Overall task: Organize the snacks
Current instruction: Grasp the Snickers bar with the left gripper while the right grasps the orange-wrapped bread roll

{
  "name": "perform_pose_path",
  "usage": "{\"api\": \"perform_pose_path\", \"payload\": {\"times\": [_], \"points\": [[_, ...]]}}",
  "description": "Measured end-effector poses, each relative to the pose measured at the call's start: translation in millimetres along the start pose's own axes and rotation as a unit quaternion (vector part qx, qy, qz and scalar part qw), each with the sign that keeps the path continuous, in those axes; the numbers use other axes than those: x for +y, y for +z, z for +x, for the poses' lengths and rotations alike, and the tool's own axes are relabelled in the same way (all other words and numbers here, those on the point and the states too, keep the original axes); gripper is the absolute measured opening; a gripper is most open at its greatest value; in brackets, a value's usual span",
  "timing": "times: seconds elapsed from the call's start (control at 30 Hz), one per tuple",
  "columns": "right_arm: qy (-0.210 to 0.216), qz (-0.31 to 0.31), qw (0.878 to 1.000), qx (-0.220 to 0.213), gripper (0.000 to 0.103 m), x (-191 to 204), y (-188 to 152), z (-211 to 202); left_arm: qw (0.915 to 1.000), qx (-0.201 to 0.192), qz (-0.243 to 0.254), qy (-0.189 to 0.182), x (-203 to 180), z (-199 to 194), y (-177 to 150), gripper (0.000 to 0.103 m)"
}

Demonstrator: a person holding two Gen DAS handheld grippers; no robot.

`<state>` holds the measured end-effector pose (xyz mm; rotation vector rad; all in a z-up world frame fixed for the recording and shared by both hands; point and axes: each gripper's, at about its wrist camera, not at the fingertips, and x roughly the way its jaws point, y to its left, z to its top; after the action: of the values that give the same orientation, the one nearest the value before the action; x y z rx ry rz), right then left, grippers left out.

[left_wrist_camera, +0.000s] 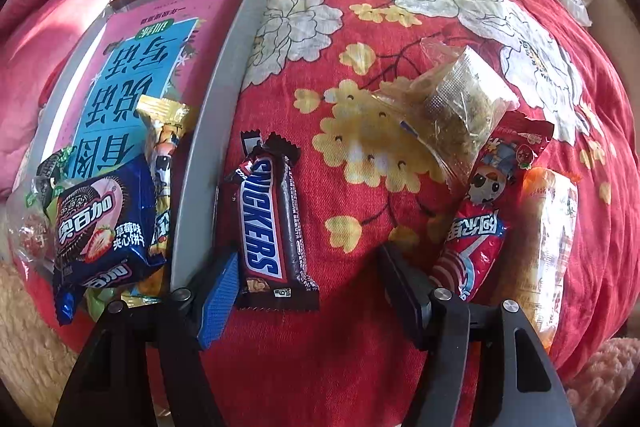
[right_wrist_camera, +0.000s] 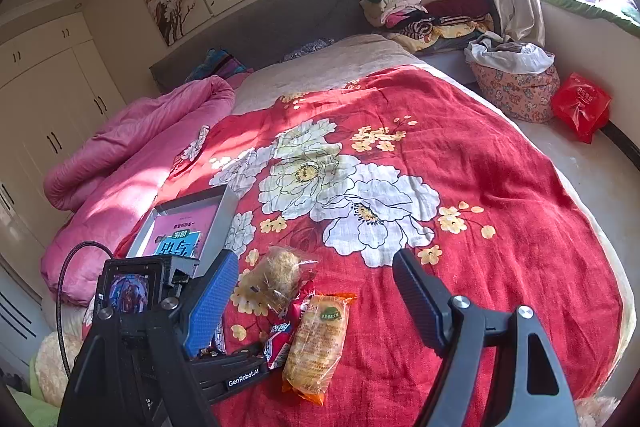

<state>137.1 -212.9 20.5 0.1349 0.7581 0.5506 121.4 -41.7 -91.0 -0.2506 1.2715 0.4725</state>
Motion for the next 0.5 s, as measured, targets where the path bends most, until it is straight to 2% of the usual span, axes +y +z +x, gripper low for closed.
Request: {"api": "perform_pose_path", "payload": {"times": [0.2,0.33,0.43,0.5], "points": [[0.003,-0.006,0.999,0.033,0.079,2.9,-5.7,12.5,0.9999,-0.01,0.001,0.0,-4.1,2.8,10.1,0.07],[0.0,-0.005,0.997,0.081,0.078,0.6,-14.7,31.6,0.9998,-0.016,0.01,0.007,-5.4,4.5,13.4,0.072],[-0.008,-0.013,0.992,0.127,0.07,0.5,-25.0,49.3,0.9997,-0.02,0.015,0.005,-11.4,8.8,25.3,0.073],[-0.015,-0.014,0.988,0.151,0.06,-0.4,-31.4,59.6,0.9995,-0.024,0.019,0.002,-11.7,8.4,27.7,0.073]]}}
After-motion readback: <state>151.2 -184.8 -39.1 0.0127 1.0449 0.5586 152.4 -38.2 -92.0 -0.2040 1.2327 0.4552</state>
